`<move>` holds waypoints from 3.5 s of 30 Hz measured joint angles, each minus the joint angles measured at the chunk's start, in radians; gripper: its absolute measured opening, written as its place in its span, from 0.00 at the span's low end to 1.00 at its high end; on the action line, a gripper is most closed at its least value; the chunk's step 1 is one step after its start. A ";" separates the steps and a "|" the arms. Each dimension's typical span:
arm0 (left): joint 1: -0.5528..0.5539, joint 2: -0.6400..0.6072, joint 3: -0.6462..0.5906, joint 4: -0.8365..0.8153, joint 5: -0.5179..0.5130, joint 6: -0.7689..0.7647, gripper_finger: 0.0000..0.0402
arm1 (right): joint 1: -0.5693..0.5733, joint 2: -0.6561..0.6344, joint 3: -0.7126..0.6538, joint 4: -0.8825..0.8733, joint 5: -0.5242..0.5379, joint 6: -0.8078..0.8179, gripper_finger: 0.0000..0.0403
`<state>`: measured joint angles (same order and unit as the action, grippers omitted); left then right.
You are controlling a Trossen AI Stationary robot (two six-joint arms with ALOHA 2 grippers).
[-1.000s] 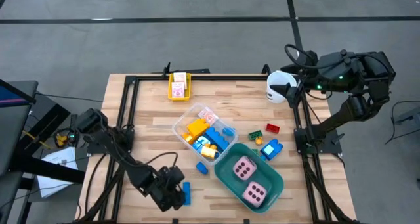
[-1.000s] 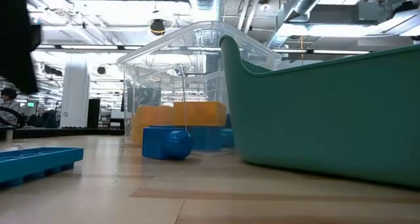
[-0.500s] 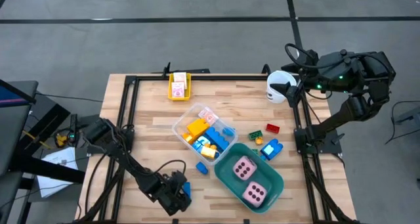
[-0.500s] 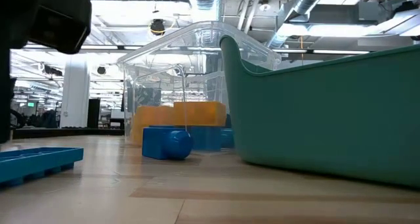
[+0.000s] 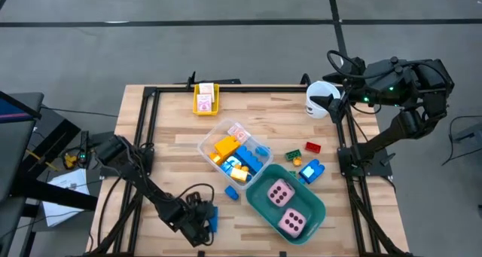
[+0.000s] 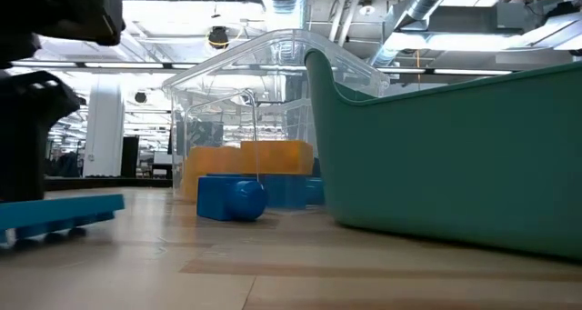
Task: Pick & Place Toys
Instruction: Put the blue game piece into the transparent bin
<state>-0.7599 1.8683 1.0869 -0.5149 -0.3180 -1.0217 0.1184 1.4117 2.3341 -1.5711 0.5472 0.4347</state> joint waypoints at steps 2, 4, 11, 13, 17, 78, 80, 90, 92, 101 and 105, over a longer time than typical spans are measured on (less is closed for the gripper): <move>0.001 -0.010 -0.001 -0.034 -0.019 0.040 0.72 | 0.000 0.000 0.000 0.000 0.000 0.000 0.93; 0.001 -0.027 -0.003 -0.091 -0.042 0.063 0.70 | 0.000 0.000 0.000 0.000 0.000 0.000 0.93; 0.001 -0.127 -0.006 -0.245 -0.100 0.047 0.65 | 0.000 0.000 0.000 0.000 0.000 0.000 0.93; 0.002 -0.153 -0.007 -0.245 -0.114 -0.006 0.64 | 0.000 0.000 0.000 0.000 0.000 0.000 0.93; 0.002 -0.186 -0.005 -0.262 -0.191 -0.277 0.66 | 0.000 0.000 0.000 0.000 0.000 0.003 0.93; 0.078 -0.214 -0.007 -0.276 -0.015 -0.387 0.31 | 0.000 0.000 0.000 0.000 0.030 0.022 0.93; 0.078 -0.270 -0.007 -0.261 -0.036 -0.304 0.31 | 0.000 0.000 0.000 0.000 0.030 0.029 0.93; 0.204 -0.570 -0.005 -0.047 -0.146 0.192 0.31 | 0.000 0.000 0.000 0.000 0.036 0.037 0.93; 0.271 -0.602 -0.005 0.001 -0.145 0.278 0.31 | 0.000 0.000 0.000 0.000 0.046 0.038 0.93; 0.668 -0.562 -0.004 0.201 0.071 0.664 0.31 | -0.004 0.000 0.000 0.000 0.091 0.093 0.93; 0.806 -0.488 -0.004 0.173 0.205 0.699 0.31 | -0.005 0.002 0.000 0.000 0.139 0.178 0.93</move>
<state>0.0466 1.3806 1.0824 -0.3422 -0.1133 -0.3229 0.1134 1.4135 2.3337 -1.5710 0.6864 0.6130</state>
